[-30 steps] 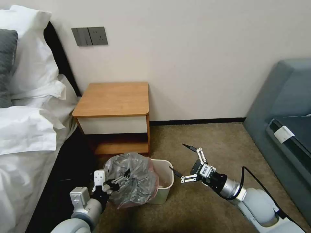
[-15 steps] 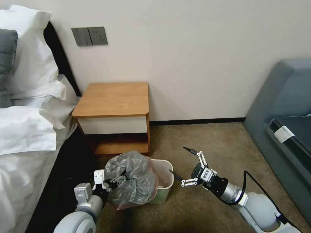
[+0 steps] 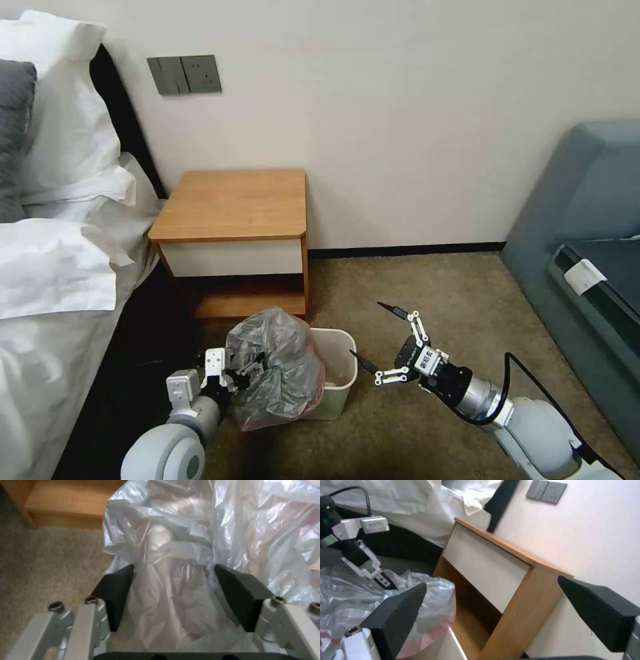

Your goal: Pick up the garbage bag from the table and place it over the trash can.

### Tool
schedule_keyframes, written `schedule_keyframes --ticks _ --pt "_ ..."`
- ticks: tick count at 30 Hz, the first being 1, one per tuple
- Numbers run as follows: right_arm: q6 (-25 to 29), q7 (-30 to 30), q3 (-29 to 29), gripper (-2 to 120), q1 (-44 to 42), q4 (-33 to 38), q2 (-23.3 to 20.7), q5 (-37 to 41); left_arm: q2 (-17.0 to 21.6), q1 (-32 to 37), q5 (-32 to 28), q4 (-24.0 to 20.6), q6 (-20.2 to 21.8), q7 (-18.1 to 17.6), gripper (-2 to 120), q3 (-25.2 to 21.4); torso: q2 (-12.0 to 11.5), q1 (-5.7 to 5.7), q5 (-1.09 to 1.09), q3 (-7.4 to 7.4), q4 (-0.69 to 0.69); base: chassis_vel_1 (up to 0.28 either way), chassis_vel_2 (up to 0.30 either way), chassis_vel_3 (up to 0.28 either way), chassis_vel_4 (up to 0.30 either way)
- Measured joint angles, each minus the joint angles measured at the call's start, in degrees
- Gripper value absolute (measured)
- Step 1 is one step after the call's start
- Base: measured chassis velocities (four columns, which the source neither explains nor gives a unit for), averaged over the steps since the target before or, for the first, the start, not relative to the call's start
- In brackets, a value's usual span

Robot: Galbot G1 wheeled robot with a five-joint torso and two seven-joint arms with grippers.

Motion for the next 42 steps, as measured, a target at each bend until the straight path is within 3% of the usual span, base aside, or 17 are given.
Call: schedule_keyframes --ticks 3,14,23,28,30,31,33,34,35,38,41,42 --pt "0.1 0.0 0.2 100 -0.1 0.1 0.1 0.0 -0.1 -0.3 -0.1 0.3 0.9 0.1 59 -0.1 0.0 0.00 0.00 0.00 0.00 0.000 0.000 0.000 0.000" --pt "0.8 -0.1 0.6 100 -0.7 0.7 0.2 0.1 -1.0 -0.4 -0.3 0.6 3.5 0.3 15 0.1 0.0 0.00 0.00 0.00 0.00 0.000 0.000 0.000 0.000" --pt "0.9 0.0 0.6 100 -0.7 0.9 0.0 0.2 -1.4 0.0 1.0 -1.0 2.6 -0.9 11 -0.1 0.0 0.00 -0.01 0.00 0.00 0.000 0.000 0.000 0.000" --pt "-0.5 4.6 -1.6 100 -0.7 3.4 0.4 2.5 -2.4 1.9 4.2 -2.7 -5.3 -3.2 11 -0.1 0.0 0.00 0.00 0.00 0.00 0.000 0.000 0.000 0.000" --pt "-5.3 9.1 -4.8 100 -0.9 7.4 0.3 7.6 -2.7 3.0 5.8 -3.0 -14.9 -2.5 11 0.0 0.0 0.00 -0.01 0.00 0.00 0.000 0.000 0.000 0.000" --pt "-5.3 9.1 -4.8 100 -0.9 7.4 0.3 7.6 -2.7 3.0 5.8 -3.0 -14.9 -2.5 11 0.0 0.0 0.00 -0.01 0.00 0.00 0.000 0.000 0.000 0.000" --pt "-8.4 11.4 -7.2 100 -0.6 10.2 0.2 11.1 -2.7 3.4 7.3 -3.0 -20.6 -1.2 11 0.0 0.0 0.00 0.00 0.00 0.01 0.000 0.000 0.000 0.000" --pt "-12.1 14.0 -10.2 100 0.0 13.4 -0.1 15.7 -2.7 3.7 9.1 -2.7 -26.7 0.4 11 0.0 0.0 0.00 -0.01 0.00 0.00 0.000 0.000 0.000 0.000" --pt "-12.1 14.0 -10.2 100 0.0 13.4 -0.1 15.7 -2.7 3.7 9.1 -2.7 -26.7 0.4 11 0.0 0.0 0.00 -0.01 0.00 0.00 0.000 0.000 0.000 0.000" --pt "-19.3 18.7 -16.4 100 4.7 17.7 -1.1 24.3 -2.7 4.6 10.4 -2.9 -34.8 2.9 11 -0.1 0.0 0.00 -0.02 0.00 0.00 0.000 0.000 0.000 0.000" --pt "-20.6 18.7 -18.0 100 7.7 17.3 -1.4 24.8 -2.8 4.9 11.3 -2.9 -37.0 3.5 11 -0.1 0.0 0.00 0.00 0.00 -0.01 0.000 0.000 0.000 0.000" --pt "-21.5 18.2 -19.9 100 12.2 15.6 -1.8 24.5 -3.0 5.2 13.1 -2.9 -38.9 4.1 11 -0.1 0.0 0.00 0.00 0.00 0.01 0.000 0.000 0.000 0.000"
